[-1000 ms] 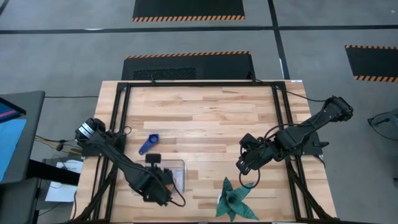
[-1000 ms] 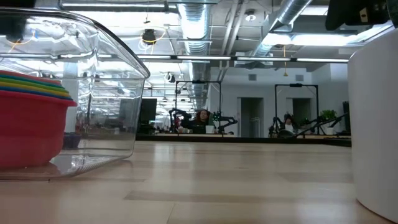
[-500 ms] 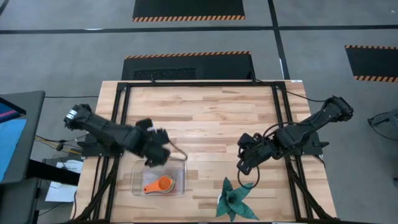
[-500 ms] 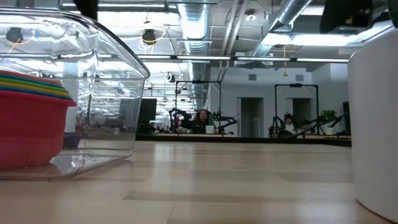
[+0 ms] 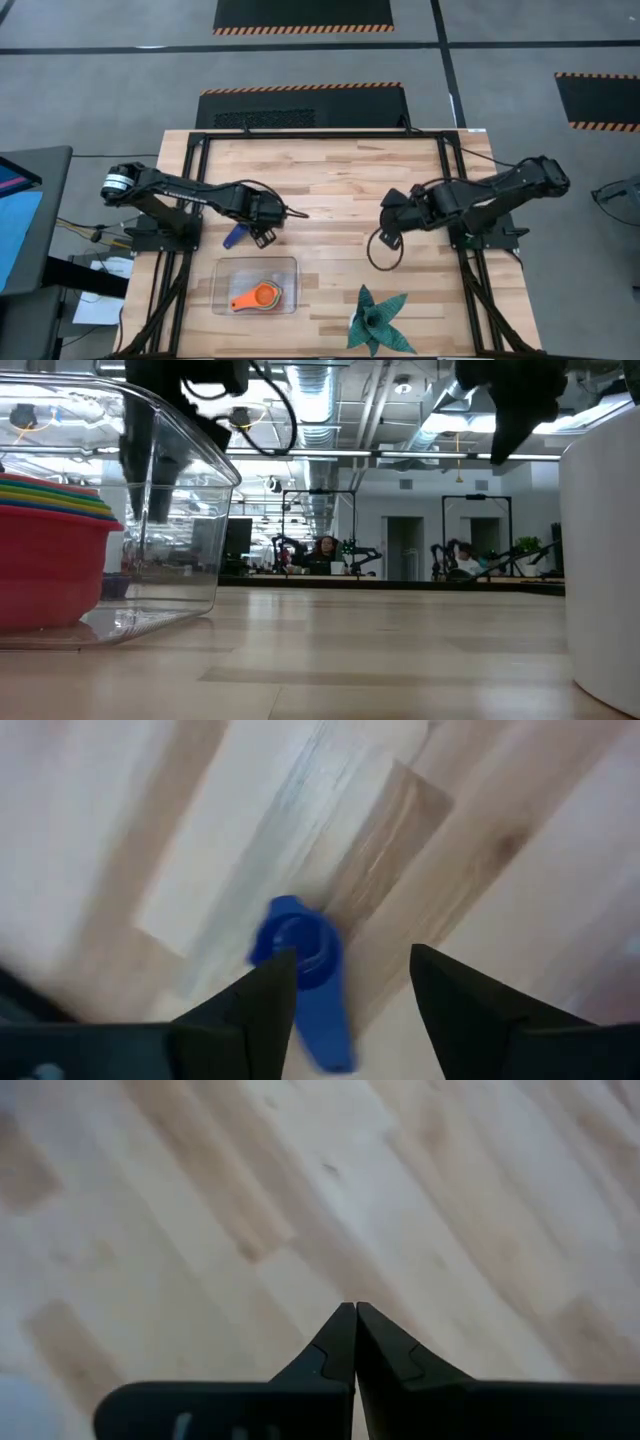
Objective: Nest measuring cups in basket
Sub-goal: Stack the dark blue measuring cup on top of the orange measuring cup in the transparent bin
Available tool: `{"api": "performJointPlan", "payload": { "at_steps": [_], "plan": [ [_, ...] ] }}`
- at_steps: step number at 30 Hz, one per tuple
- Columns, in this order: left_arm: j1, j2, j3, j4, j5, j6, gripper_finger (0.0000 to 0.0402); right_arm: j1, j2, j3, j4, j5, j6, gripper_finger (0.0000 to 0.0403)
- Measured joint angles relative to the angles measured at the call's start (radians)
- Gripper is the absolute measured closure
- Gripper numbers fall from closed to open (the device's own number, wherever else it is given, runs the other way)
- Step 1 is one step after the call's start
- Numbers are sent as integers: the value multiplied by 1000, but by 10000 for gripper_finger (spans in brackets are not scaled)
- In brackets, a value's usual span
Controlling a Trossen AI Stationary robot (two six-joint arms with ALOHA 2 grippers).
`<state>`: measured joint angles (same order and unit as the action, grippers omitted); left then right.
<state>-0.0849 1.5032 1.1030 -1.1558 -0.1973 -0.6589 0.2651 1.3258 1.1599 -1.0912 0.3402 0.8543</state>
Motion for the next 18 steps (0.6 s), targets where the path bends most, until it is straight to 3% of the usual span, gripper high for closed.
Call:
{"api": "performJointPlan", "payload": {
  "at_steps": [5,12,18],
  "plan": [
    [23,1,-54,96,18,-177,213,-82,0,0,-62,-1,-71,377],
    [22,3,-112,124,-9,-311,213,-160,0,0,-59,-20,-177,377],
    [21,3,-215,236,51,-397,213,-178,0,0,-59,-28,-200,377]
  ]
}}
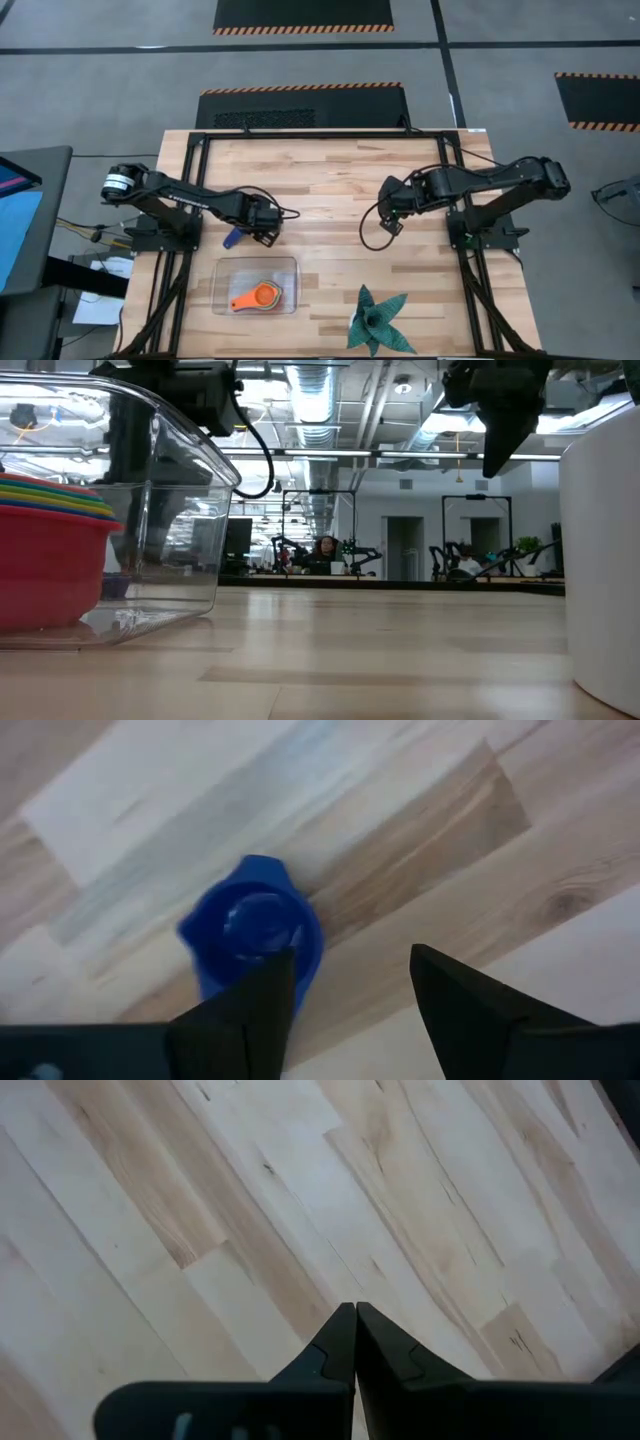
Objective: Nest measuring cups in basket
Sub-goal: Stack the dark blue measuring cup on top of the orange measuring cup in the transparent bin
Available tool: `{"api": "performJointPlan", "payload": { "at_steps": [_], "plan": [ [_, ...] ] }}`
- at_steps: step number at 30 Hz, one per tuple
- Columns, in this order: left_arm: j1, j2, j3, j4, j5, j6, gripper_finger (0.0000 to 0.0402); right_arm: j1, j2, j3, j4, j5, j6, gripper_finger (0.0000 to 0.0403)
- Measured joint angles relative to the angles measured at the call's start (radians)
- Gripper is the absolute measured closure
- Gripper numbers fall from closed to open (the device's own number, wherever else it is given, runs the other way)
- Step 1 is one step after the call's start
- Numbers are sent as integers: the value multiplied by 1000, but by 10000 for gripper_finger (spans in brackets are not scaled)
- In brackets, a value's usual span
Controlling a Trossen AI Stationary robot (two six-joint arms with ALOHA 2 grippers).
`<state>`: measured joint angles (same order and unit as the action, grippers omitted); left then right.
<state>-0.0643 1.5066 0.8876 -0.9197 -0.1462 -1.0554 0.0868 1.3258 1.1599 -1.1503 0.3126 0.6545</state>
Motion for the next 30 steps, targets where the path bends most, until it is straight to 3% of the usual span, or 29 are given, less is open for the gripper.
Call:
{"api": "performJointPlan", "payload": {
  "at_steps": [18,22,26,30],
  "plan": [
    [0,-5,-203,250,4,-48,218,0,0,0,1,-1,-8,377],
    [0,-3,-203,268,-17,-17,266,0,0,0,13,-2,12,377],
    [0,-2,-203,297,-84,22,372,8,0,0,30,-3,54,377],
    [9,3,-167,305,-126,52,396,26,0,0,50,-13,92,377]
  ]
}}
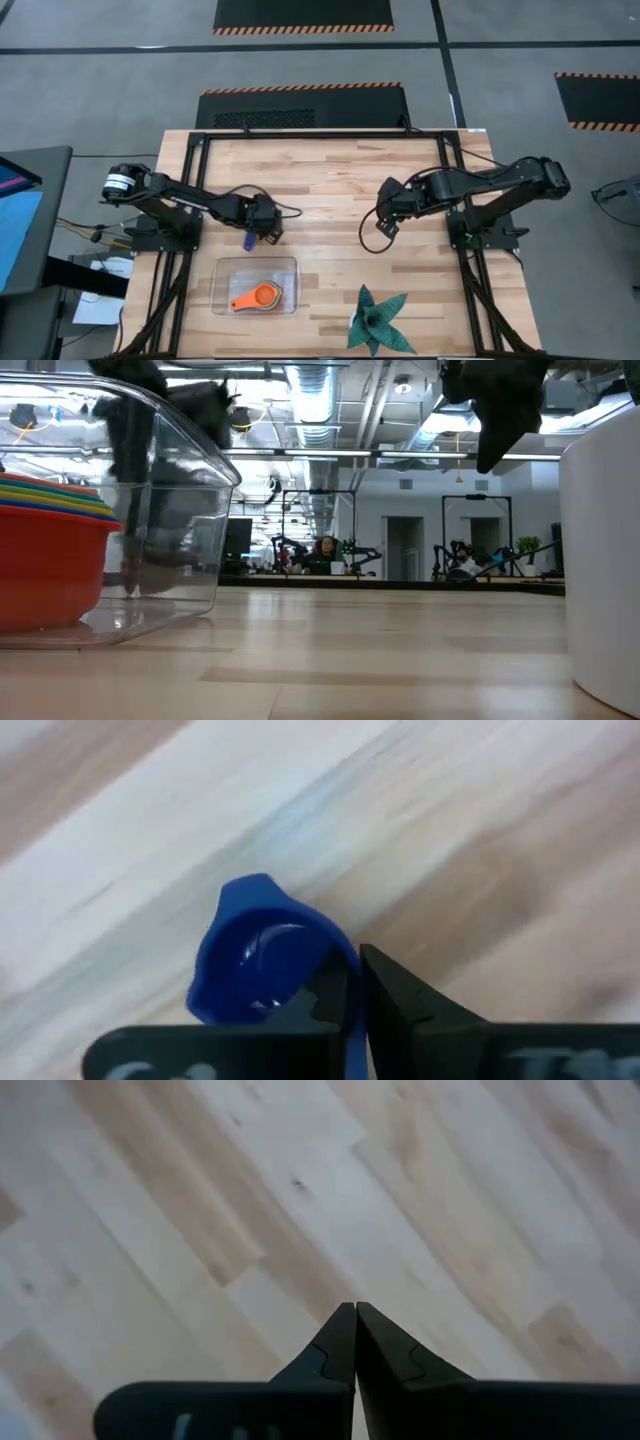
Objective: Nest measuring cups in basket
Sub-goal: Stack the dark blue measuring cup on top of the orange measuring cup in the transparent bin
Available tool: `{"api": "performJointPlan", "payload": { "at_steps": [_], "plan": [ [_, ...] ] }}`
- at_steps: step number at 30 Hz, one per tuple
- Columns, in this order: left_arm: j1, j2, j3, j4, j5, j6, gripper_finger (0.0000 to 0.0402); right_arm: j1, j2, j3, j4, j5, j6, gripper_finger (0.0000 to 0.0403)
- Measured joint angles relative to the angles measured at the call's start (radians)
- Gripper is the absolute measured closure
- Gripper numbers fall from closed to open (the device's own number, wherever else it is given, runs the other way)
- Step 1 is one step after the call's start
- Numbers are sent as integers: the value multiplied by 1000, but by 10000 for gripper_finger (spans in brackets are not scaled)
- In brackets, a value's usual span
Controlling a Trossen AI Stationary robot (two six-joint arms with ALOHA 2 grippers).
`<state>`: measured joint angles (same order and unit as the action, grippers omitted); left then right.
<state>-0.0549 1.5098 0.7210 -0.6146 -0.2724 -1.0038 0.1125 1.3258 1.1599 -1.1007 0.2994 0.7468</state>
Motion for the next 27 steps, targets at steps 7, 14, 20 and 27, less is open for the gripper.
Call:
{"api": "performJointPlan", "payload": {
  "at_steps": [7,14,20,27],
  "plan": [
    [-34,-60,272,-52,39,188,400,45,0,0,61,-67,38,377],
    [-228,-77,567,-282,41,317,401,118,0,0,105,-68,178,377],
    [-459,-51,579,-290,52,320,401,183,0,0,155,-68,283,377],
    [-637,53,573,-281,63,329,401,232,4,0,275,-67,338,377]
  ]
}}
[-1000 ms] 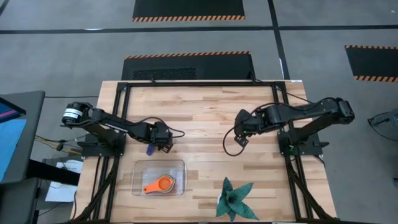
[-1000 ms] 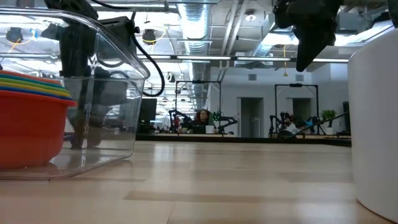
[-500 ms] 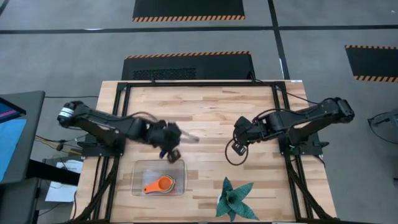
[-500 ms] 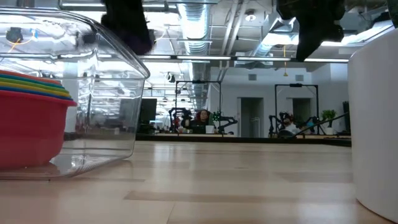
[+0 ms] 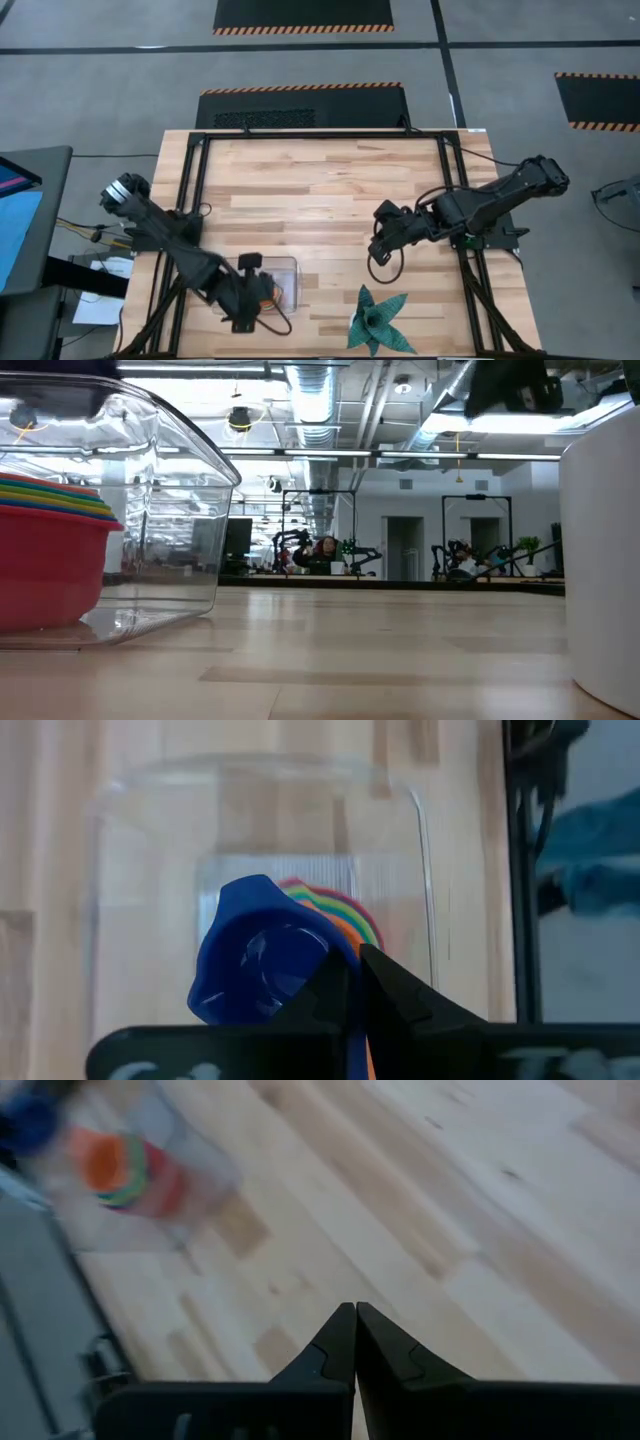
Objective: Nest measuring cups in basket
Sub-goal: Stack the dark blue measuring cup on top of the orange measuring cup in the transparent bin
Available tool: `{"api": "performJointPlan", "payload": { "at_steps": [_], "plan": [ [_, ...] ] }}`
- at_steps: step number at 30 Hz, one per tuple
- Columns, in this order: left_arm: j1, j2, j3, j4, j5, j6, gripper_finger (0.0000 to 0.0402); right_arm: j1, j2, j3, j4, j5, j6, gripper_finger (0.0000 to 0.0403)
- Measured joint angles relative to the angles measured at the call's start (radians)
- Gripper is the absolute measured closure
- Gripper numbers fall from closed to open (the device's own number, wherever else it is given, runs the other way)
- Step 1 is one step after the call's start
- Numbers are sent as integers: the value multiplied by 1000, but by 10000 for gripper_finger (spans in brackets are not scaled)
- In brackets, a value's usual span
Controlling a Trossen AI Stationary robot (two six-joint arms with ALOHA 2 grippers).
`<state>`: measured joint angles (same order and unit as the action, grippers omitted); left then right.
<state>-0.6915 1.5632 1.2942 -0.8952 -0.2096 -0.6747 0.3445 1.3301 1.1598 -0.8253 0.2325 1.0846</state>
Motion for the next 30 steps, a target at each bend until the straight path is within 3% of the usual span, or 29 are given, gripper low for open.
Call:
{"api": "performJointPlan", "payload": {
  "at_steps": [9,18,30],
  "plan": [
    [-24,107,0,9,4,40,401,33,0,0,178,3,-6,377],
    [-22,165,-1,30,46,45,400,41,0,0,188,4,-3,377],
    [0,190,18,-10,82,26,333,41,0,0,194,2,-3,377]
  ]
}}
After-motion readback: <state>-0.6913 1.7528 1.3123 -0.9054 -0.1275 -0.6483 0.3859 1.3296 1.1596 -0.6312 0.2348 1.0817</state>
